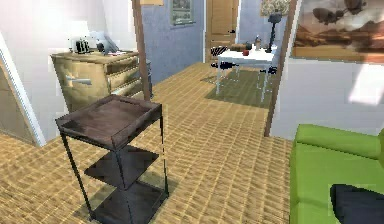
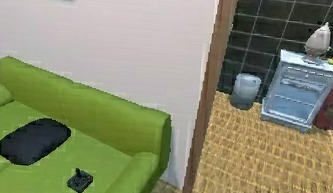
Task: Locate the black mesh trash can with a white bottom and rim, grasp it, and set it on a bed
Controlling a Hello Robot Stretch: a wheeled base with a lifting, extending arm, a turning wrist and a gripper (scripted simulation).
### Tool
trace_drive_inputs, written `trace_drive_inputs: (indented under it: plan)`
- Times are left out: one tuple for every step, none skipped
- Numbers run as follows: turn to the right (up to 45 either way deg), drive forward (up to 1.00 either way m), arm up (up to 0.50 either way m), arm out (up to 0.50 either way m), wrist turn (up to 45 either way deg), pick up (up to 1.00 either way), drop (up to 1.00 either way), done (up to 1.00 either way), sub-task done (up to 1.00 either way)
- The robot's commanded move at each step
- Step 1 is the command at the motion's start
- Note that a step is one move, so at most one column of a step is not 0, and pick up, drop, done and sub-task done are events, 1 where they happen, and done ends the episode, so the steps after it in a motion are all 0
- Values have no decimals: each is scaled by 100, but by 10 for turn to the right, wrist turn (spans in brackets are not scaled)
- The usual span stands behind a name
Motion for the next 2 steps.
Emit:
trace_drive_inputs:
  plan:
    - [120, 0, 0, 0, 0, 0, 0, 0, 0]
    - [0, 100, 0, 0, 0, 0, 0, 0, 0]
